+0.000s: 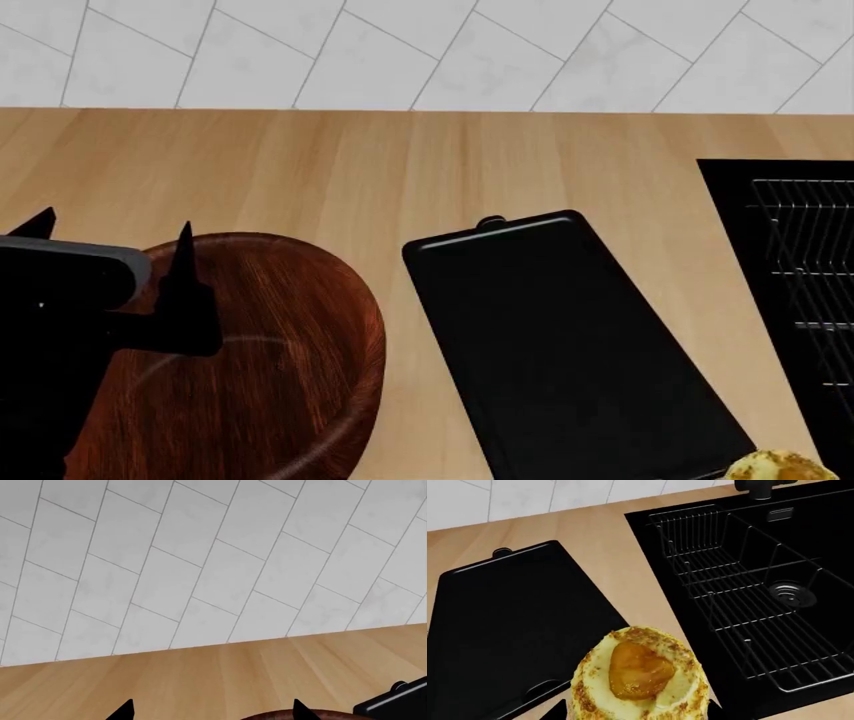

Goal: Move the fresh-baked cupcake off the tray onto the counter, and place the bowl used for mixing into the sink.

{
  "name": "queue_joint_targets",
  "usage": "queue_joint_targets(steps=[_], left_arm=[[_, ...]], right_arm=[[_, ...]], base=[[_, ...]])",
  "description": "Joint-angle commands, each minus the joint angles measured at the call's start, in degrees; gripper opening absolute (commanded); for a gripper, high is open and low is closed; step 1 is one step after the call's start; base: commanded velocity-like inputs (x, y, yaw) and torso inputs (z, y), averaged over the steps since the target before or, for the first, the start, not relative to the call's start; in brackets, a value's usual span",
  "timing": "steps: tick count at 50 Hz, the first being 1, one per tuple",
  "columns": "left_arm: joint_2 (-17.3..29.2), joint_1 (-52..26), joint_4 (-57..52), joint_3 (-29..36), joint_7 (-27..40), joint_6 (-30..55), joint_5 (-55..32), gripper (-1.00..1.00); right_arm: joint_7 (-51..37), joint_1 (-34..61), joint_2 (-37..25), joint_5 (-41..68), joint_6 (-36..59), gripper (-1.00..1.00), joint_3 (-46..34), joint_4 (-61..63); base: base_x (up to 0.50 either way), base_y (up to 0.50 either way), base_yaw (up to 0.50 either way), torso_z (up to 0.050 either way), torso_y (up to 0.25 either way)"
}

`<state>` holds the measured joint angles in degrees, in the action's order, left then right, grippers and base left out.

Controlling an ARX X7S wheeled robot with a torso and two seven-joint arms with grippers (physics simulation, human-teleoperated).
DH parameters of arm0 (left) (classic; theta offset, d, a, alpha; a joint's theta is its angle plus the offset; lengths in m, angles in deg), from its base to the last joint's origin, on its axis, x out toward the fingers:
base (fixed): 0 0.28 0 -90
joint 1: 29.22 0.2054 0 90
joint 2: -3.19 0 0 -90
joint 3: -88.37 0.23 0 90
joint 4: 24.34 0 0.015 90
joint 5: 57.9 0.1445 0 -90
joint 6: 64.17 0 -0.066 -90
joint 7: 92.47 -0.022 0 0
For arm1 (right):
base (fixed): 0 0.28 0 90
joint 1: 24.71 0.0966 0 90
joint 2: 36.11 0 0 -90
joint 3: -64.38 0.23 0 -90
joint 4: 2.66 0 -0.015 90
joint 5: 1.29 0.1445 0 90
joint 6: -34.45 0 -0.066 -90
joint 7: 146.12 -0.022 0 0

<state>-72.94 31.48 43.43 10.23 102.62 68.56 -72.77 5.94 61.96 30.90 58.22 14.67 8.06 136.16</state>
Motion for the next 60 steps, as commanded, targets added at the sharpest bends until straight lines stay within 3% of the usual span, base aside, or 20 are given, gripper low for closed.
queue_joint_targets(steps=[1, 9, 10, 19, 26, 35, 40, 46, 52, 60], left_arm=[[0.17, -0.12, 0.21, 0.20, 0.19, -0.01, -0.29, 1.00], [0.30, -0.08, 0.11, 0.29, 0.41, -0.02, -0.47, 1.00], [0.33, -0.09, 0.04, 0.30, 0.44, 0.00, -0.49, 1.00], [0.47, -0.11, -0.12, 0.40, 0.72, 0.16, -0.70, 1.00], [0.57, -0.22, 0.32, 0.67, 0.62, -0.09, -0.86, 1.00], [0.76, 0.05, 0.14, 0.77, 0.80, -0.44, -1.01, 1.00], [0.86, 0.10, -0.06, 0.80, 0.89, -0.59, -1.13, 1.00], [0.94, 0.23, -0.26, 0.70, 1.17, -0.85, -1.20, 1.00], [0.96, 0.13, -0.22, 0.77, 1.42, -0.73, -1.28, 1.00], [1.03, 0.00, -0.17, 0.88, 1.67, -0.68, -1.41, 1.00]], right_arm=[[3.35, -3.60, 0.86, -7.14, -3.20, -1.00, -4.46, -3.40], [3.56, -4.21, 0.47, -7.70, -3.23, -1.00, -6.00, -3.95], [2.71, -3.76, 0.44, -6.72, -2.18, 1.00, -5.25, -3.53], [-1.19, -2.39, -1.22, -0.34, 2.10, 1.00, 0.00, 1.99], [-10.67, 0.58, -4.45, 14.92, 7.85, 1.00, 9.43, 6.86], [-39.64, 0.16, -23.49, 51.67, -2.72, 1.00, 18.72, 11.10], [-46.21, 7.05, -30.63, 59.08, -8.60, 1.00, 12.91, 10.36], [-45.18, 19.89, -35.96, 55.73, -13.70, 1.00, -1.05, 6.90], [-44.30, 34.61, -38.32, 53.69, -16.16, 1.00, -16.71, 3.95], [-45.00, 49.21, -37.91, 53.81, -15.62, 1.00, -28.71, 0.77]], base=[[0.00, 0.00, 0.00, 0.000, 0.000], [0.00, 0.00, 0.00, 0.000, 0.000], [0.00, 0.00, 0.00, 0.000, 0.000], [0.00, 0.00, 0.00, 0.000, 0.000], [0.00, 0.00, 0.00, 0.000, 0.000], [0.00, 0.00, 0.00, 0.000, 0.000], [0.00, 0.00, 0.00, 0.000, 0.000], [0.00, 0.00, 0.00, 0.000, 0.000], [0.00, 0.00, 0.00, 0.000, 0.000], [0.00, 0.00, 0.00, 0.000, 0.000]])
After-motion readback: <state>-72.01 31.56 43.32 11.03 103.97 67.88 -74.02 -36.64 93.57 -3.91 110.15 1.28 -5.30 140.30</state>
